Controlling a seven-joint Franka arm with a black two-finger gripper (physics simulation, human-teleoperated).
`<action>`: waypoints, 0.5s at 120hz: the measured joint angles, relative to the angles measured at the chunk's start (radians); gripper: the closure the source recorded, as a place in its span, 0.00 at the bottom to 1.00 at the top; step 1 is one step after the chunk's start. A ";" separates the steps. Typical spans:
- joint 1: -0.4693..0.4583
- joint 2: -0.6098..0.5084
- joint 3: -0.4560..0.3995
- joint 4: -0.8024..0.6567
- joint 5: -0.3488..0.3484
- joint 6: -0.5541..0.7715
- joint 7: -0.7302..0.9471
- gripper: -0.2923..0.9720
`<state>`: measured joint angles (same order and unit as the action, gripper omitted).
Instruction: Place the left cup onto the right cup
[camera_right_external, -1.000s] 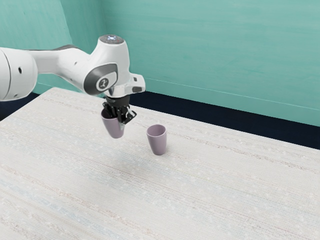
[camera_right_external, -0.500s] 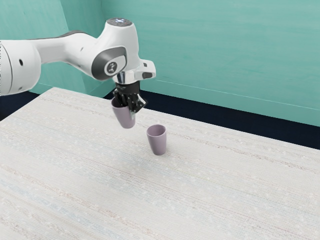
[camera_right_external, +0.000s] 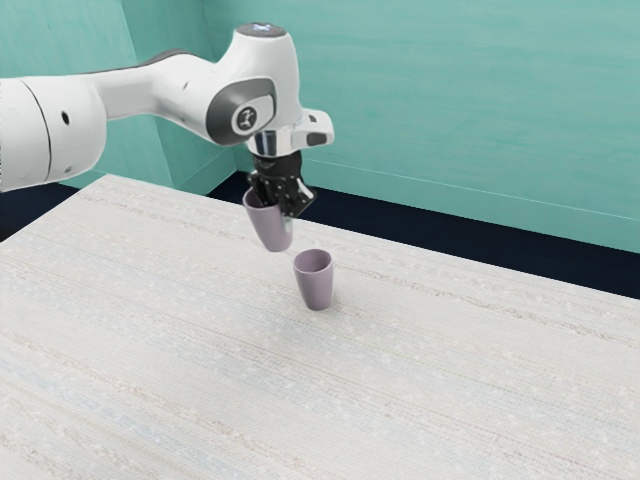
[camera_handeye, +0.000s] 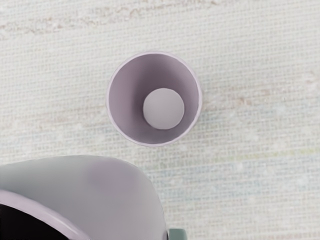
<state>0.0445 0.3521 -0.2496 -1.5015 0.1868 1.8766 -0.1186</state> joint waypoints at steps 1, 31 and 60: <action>0.000 0.001 0.000 0.002 0.000 -0.001 0.000 0.85; 0.000 0.031 -0.001 0.043 0.006 -0.017 0.002 0.85; 0.001 0.062 -0.001 0.085 0.012 -0.025 0.011 0.85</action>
<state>0.0453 0.4144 -0.2501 -1.4165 0.1990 1.8515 -0.1080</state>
